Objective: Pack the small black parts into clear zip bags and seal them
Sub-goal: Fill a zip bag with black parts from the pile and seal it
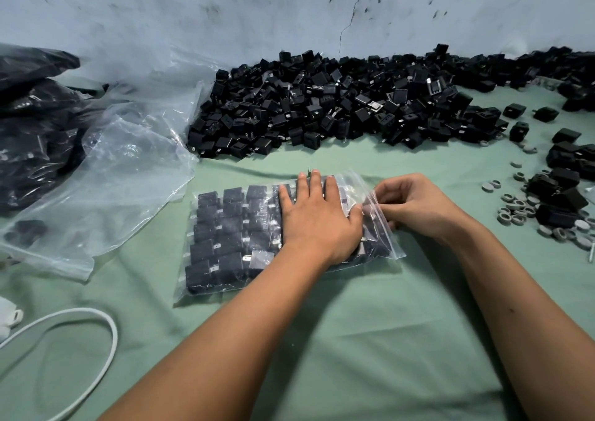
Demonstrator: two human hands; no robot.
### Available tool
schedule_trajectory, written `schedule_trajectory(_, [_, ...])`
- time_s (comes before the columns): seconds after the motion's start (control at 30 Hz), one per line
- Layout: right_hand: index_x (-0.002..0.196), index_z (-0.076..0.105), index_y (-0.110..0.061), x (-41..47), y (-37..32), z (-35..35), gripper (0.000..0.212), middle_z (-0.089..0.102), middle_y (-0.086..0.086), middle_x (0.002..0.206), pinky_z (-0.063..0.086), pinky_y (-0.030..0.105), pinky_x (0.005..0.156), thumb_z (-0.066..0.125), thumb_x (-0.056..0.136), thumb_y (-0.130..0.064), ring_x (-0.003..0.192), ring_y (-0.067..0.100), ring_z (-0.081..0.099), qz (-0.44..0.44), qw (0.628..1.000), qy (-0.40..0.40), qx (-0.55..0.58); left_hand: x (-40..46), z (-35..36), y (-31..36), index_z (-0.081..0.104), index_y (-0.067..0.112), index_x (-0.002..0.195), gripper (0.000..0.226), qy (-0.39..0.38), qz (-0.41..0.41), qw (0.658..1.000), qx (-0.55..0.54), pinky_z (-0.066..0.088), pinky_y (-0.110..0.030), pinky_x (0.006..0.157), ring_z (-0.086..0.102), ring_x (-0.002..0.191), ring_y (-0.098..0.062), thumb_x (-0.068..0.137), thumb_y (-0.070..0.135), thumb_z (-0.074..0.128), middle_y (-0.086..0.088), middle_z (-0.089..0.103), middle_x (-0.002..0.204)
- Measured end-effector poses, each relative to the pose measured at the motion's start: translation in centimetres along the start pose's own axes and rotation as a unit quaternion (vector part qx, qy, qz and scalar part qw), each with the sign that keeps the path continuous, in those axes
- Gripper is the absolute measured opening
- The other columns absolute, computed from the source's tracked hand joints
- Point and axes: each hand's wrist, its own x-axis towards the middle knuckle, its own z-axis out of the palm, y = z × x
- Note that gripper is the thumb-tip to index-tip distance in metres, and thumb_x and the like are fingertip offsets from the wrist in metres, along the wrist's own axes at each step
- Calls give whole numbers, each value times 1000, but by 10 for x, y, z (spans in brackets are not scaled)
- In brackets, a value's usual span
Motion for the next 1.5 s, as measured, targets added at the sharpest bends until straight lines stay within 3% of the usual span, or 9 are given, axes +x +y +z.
schedule_trajectory(0.33, [87,74,-16,29,-18,11,9,74,-2,69,53,28,50,70,95,-15,52,11,65,-30,953,250,-167,-3,-4,2,4,13,164,80,-3,7,1000,-4,-6,-64,123,-9,158,-33,101,59,17,-14,-3,172])
schedule_trajectory(0.53, [120,71,-21,104,-57,27,28,67,8,116,48,39,99,71,93,-30,112,29,61,-103,848,59,-516,-4,-6,2,6,11,164,79,-7,6,1000,-10,-6,-64,123,-10,158,-33,101,56,22,-15,-3,171])
schedule_trajectory(0.67, [156,41,-30,152,-56,43,57,26,13,162,22,45,123,59,101,-26,144,40,26,-51,801,-48,-594,-4,-7,3,8,12,164,77,-3,2,1000,-21,-8,-63,123,-10,158,-33,102,56,22,-15,-2,172])
schedule_trajectory(0.77, [160,32,-30,170,-49,48,60,9,8,171,16,45,126,49,103,-18,154,37,17,-12,783,-82,-616,-4,-6,3,7,12,164,78,-5,-1,1000,-19,-8,-62,123,-9,158,-33,102,56,22,-14,-2,172])
schedule_trajectory(0.93, [116,72,-16,160,-43,44,25,52,12,134,44,39,104,68,92,-18,124,35,52,-69,831,37,-551,-4,-5,2,7,11,164,79,-3,1,1000,-16,-7,-62,123,-9,158,-33,101,55,23,-14,-2,172])
schedule_trajectory(1.07, [84,62,-16,137,-42,24,27,63,3,91,42,32,72,85,79,-27,95,28,61,-14,872,114,-476,-3,-4,1,5,12,164,80,-3,4,1000,-10,-6,-63,123,-10,158,-32,101,59,20,-14,-3,172])
schedule_trajectory(1.2, [97,67,-17,100,-29,4,29,65,-2,90,40,25,62,85,74,-18,88,21,61,17,914,183,-361,-3,-3,1,5,14,164,81,-5,6,1000,-6,-5,-64,123,-10,158,-32,100,61,17,-14,-4,172])
schedule_trajectory(1.37, [111,77,-18,43,-5,-5,34,76,3,103,56,35,94,88,79,-20,96,19,71,36,935,256,-243,-4,-4,0,6,14,164,81,1,7,1000,-5,-4,-63,124,-8,158,-31,100,61,18,-13,-1,172])
schedule_trajectory(1.5, [118,76,-27,6,5,-2,40,75,-11,101,47,15,85,86,80,-21,91,3,69,20,936,252,-246,-5,-5,0,6,15,164,81,-2,10,1000,-3,-4,-62,124,-9,158,-31,100,62,16,-12,-2,172])
